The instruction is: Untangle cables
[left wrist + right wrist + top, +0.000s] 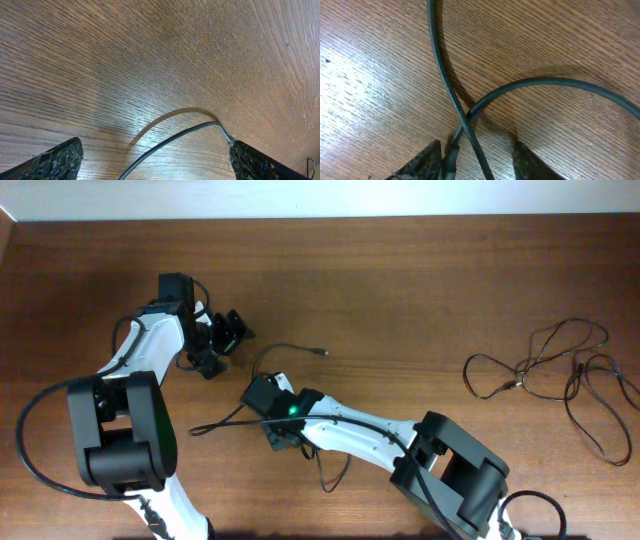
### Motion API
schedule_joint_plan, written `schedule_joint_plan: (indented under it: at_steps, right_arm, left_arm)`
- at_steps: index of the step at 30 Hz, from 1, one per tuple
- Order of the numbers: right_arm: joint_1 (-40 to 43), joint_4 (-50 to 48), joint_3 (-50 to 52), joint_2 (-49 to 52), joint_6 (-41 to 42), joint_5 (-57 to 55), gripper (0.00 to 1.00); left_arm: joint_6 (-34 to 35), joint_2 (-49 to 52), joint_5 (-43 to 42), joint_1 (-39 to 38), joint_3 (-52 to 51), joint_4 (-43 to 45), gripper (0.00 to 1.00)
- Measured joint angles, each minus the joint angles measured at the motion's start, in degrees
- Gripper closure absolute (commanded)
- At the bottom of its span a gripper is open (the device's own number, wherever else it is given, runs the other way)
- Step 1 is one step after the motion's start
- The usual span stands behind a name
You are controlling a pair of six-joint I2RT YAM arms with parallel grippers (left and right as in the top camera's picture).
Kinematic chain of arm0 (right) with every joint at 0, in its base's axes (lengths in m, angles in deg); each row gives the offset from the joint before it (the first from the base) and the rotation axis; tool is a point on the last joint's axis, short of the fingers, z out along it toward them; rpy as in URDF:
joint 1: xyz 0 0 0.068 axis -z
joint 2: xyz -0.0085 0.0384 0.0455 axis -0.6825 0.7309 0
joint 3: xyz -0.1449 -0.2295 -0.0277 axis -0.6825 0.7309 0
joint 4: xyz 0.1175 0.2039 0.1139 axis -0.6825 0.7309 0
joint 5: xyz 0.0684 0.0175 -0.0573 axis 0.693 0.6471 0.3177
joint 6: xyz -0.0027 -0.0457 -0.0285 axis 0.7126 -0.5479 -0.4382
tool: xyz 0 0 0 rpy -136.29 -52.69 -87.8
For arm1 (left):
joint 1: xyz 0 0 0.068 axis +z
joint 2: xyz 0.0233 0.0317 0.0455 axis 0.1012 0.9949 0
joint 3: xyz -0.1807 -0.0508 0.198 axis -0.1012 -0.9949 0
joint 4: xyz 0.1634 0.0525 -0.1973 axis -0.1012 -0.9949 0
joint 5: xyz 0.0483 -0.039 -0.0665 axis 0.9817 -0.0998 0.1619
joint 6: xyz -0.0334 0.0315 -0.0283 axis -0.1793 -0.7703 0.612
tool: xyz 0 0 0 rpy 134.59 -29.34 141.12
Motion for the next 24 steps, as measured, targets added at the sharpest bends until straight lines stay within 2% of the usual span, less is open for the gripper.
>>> schedule_joint_plan:
  at_steps: [3,4,5,6,10,13,15,20,24]
  right_arm:
    - [-0.04,0.55,-0.24,0.20,0.28,-0.20,0.73]
    - [-0.04,0.55,-0.26,0.22,0.22,-0.22,0.76]
    - [-0.04,0.55,-0.26,0.22,0.11,-0.22,0.88]
    - [-0.04,0.66,-0.26,0.24,0.02,-0.31,0.96]
    - [0.24,1.86,-0.81,0.37,-0.76,0.07,0.96]
    - [2.08,9.38,-1.60,-0.66,-3.67,0.92,0.96]
    - [4.09,10.45,-1.60,-3.08,-5.66,0.96,0.96]
    - [13.81,10.45,-3.28,-22.60,-9.68,-3.10,0.96]
    - [26.64,8.55,-3.45,-29.31,-10.95,-10.51,0.96]
  left_arm:
    - [0.00,0.00,0.00,0.00,0.00,0.00,0.05]
    - [0.00,0.00,0.00,0.00,0.00,0.02,0.05]
    - [0.00,0.00,0.00,0.00,0.00,0.00,0.05]
    - [0.00,0.00,0.00,0.00,0.00,0.00,0.05]
    - [0.00,0.00,0.00,0.00,0.00,0.00,0.05]
    - [0.00,0.00,0.00,0.00,0.00,0.00,0.05]
    - [0.00,0.00,-0.02,0.00,0.00,0.00,0.05]
    - [0.00,0.00,0.00,0.00,0.00,0.00,0.05]
    - [0.00,0.00,0.00,0.00,0.00,0.02,0.05]
